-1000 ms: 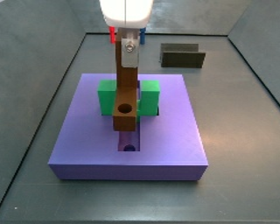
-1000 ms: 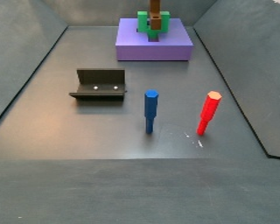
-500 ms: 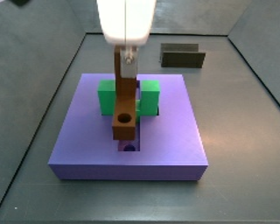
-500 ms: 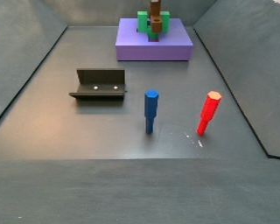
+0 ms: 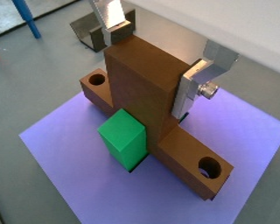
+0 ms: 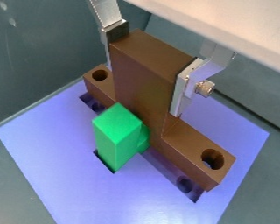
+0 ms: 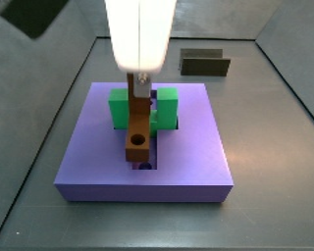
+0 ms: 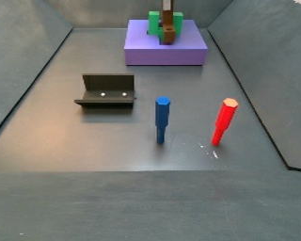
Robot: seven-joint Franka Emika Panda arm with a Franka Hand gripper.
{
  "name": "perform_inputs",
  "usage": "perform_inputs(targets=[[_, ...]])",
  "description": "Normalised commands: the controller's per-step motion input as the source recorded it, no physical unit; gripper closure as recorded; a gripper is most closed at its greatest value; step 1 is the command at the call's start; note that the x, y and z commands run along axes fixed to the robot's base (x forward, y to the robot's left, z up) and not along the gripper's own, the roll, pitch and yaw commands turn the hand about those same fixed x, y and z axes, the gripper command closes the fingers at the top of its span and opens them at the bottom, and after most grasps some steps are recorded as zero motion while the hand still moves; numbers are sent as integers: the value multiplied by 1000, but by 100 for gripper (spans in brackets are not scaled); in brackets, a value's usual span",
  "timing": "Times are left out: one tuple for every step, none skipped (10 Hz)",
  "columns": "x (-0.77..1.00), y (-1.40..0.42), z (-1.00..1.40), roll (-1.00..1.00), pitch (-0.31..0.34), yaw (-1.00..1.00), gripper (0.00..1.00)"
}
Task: Pick up the brown object. Move up. Place the brown object on the fixture. Regrasp the brown object. Move to above the board. Insert the brown object.
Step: Insert the brown object.
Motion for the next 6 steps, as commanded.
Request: perform_inputs(targets=[[0,-94,-371,-17,-123,0,100],[40,-123,-277,-107,-113,0,100],[117,-100,-251,-107,-99,0,100],[223,-43,-269,-23,-87,0,100],[283,0,-280,44,-43,0,100],[197,31,-266,134,-9,0,100]])
